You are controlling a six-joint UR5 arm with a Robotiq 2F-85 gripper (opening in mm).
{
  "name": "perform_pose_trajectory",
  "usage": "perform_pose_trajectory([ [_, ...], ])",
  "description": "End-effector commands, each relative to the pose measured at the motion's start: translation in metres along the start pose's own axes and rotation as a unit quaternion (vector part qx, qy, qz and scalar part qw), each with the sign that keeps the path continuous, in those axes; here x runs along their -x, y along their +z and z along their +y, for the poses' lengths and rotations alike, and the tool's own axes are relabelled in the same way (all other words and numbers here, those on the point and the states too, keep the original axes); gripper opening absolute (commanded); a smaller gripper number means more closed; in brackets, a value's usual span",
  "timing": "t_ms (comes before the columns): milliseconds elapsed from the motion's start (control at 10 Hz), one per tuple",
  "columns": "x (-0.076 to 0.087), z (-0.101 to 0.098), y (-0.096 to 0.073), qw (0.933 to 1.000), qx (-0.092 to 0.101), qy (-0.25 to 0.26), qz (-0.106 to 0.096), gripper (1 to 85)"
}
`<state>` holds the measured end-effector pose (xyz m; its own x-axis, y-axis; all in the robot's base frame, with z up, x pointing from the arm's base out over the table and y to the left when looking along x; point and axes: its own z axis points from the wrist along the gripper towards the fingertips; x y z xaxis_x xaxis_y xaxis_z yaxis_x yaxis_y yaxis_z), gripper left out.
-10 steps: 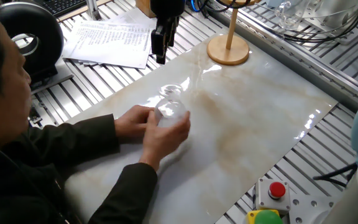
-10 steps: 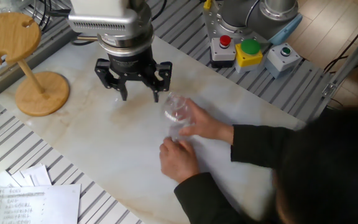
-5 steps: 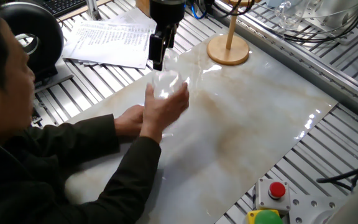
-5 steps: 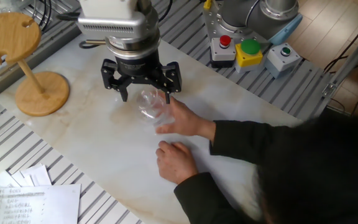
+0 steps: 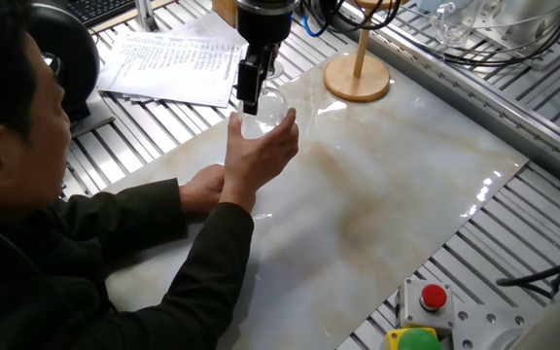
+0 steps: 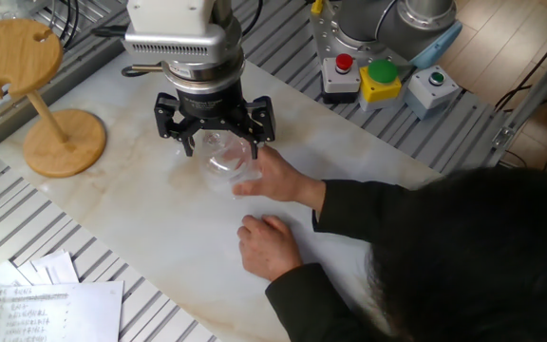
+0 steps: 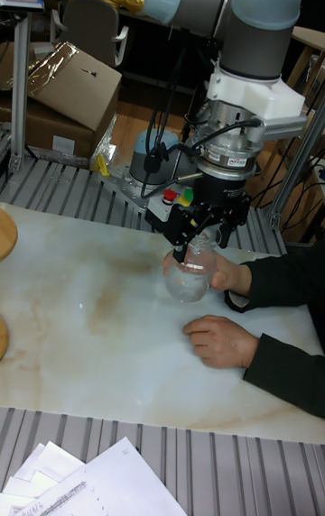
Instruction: Put the glass cup onto the shelf
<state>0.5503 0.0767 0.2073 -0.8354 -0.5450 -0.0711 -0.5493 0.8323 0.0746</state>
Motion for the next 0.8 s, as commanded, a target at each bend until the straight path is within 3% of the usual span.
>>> perform_pose_trajectory([
  [0,0.0,0.0035,-0.0011,0.9999,0.011,0.005,-0.002,85.0],
  [700,-0.002,0.0008,-0.0026,0.9999,0.012,0.007,0.001,79.7],
])
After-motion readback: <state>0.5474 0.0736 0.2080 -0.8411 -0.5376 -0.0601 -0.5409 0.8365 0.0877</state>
